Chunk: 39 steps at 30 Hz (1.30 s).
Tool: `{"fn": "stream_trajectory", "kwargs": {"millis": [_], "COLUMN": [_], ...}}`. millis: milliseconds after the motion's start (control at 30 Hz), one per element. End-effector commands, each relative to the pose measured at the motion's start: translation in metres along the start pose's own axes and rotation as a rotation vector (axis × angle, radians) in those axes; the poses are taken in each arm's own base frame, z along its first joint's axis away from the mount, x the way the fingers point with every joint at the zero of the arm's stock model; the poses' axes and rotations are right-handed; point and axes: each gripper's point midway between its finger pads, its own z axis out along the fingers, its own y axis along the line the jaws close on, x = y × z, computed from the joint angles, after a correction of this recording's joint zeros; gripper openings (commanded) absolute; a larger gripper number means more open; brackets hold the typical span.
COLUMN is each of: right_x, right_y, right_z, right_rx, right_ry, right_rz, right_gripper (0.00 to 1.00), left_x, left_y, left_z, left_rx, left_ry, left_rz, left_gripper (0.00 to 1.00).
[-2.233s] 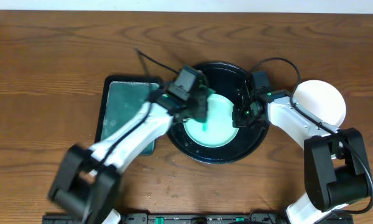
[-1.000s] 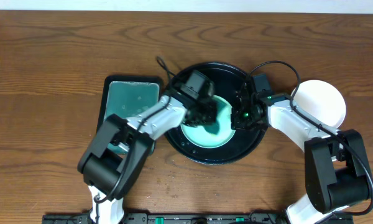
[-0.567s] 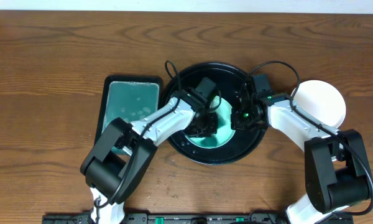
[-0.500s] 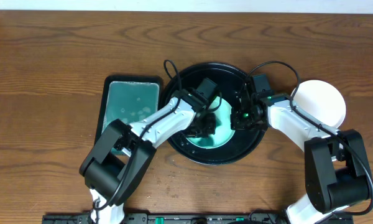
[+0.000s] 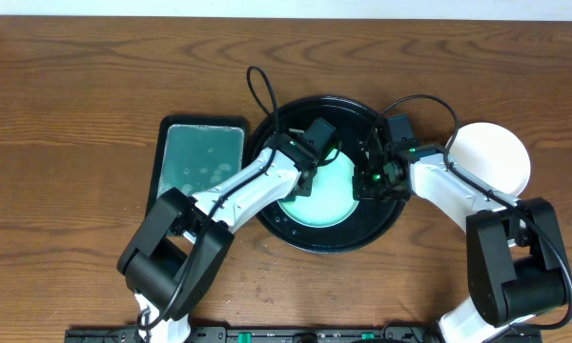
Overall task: Clean dirty plates on tray and stack at the side
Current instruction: 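Scrub the pale green plate with the sponge while right gripper holds its rim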
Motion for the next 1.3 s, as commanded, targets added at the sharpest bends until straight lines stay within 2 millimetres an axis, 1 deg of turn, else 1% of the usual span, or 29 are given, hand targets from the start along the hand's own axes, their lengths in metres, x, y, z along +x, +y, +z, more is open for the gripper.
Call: {"fn": "stream_trajectory", "kwargs": {"millis": [0, 67, 133, 167, 200, 267, 333, 400, 467, 533, 567, 633, 700, 767, 833, 967, 1067, 1133, 1200, 1267], "right_x": [0.034, 0.034, 0.034, 0.034, 0.034, 0.034, 0.034, 0.034, 0.034, 0.033, 0.033, 0.034, 0.034, 0.034, 0.033, 0.033, 0.033, 0.033, 0.033, 0.033], "right_y": [-0.023, -0.023, -0.023, -0.023, -0.023, -0.023, -0.023, -0.023, -0.023, -0.023, -0.023, -0.023, -0.023, -0.023, -0.023, -0.023, -0.023, -0.023, -0.023, -0.023], "right_z": [0.020, 0.020, 0.020, 0.020, 0.020, 0.020, 0.020, 0.020, 0.020, 0.021, 0.021, 0.020, 0.020, 0.020, 0.021, 0.021, 0.021, 0.021, 0.021, 0.021], "right_rx": [0.091, 0.091, 0.091, 0.091, 0.091, 0.091, 0.091, 0.092, 0.091, 0.090, 0.090, 0.091, 0.091, 0.091, 0.090, 0.090, 0.090, 0.090, 0.090, 0.090], "right_ry": [0.107, 0.107, 0.107, 0.107, 0.107, 0.108, 0.109, 0.109, 0.107, 0.106, 0.106, 0.107, 0.107, 0.107, 0.106, 0.103, 0.103, 0.103, 0.103, 0.103], "right_rz": [-0.008, -0.008, -0.008, -0.008, -0.008, -0.008, -0.008, -0.008, -0.008, -0.009, -0.008, -0.008, -0.008, -0.008, -0.009, -0.009, -0.009, -0.009, -0.009, -0.009], "right_gripper": [0.01, 0.01, 0.01, 0.01, 0.01, 0.01, 0.01, 0.01, 0.01, 0.01, 0.01, 0.01, 0.01, 0.01, 0.01, 0.01, 0.01, 0.01, 0.01, 0.01], "left_x": [-0.002, 0.003, 0.007, 0.009, 0.010, 0.017, 0.025, 0.030, 0.033, 0.034, 0.034, 0.030, 0.024, 0.012, 0.000, -0.024, -0.033, -0.035, -0.031, -0.026], "left_y": [-0.016, -0.059, -0.101, -0.117, -0.128, -0.140, -0.145, -0.147, -0.150, -0.150, -0.147, -0.128, -0.096, -0.056, -0.023, 0.024, 0.043, 0.052, 0.058, 0.059], "left_z": [0.003, 0.000, -0.009, -0.012, -0.013, -0.011, -0.011, -0.015, -0.024, -0.028, -0.026, -0.010, 0.012, 0.029, 0.037, 0.041, 0.039, 0.037, 0.035, 0.030], "left_rx": [0.126, 0.355, 0.593, 0.681, 0.739, 0.798, 0.840, 0.863, 0.905, 0.909, 0.890, 0.754, 0.551, 0.331, 0.163, -0.065, -0.168, -0.218, -0.253, -0.246], "left_ry": [0.022, 0.075, 0.125, 0.151, 0.177, 0.235, 0.289, 0.319, 0.342, 0.349, 0.344, 0.308, 0.249, 0.167, 0.095, -0.034, -0.083, -0.091, -0.077, -0.043], "left_rz": [0.046, 0.044, 0.043, 0.033, 0.015, -0.018, -0.021, -0.019, -0.013, -0.013, -0.016, -0.045, -0.076, -0.096, -0.106, -0.061, -0.022, 0.002, 0.013, 0.005], "left_gripper": [0.07, 0.08, 0.07, 0.07, 0.07, 0.08, 0.07, 0.07, 0.07, 0.07, 0.07, 0.07, 0.07, 0.07, 0.07, 0.07, 0.07, 0.07, 0.07, 0.07]}}
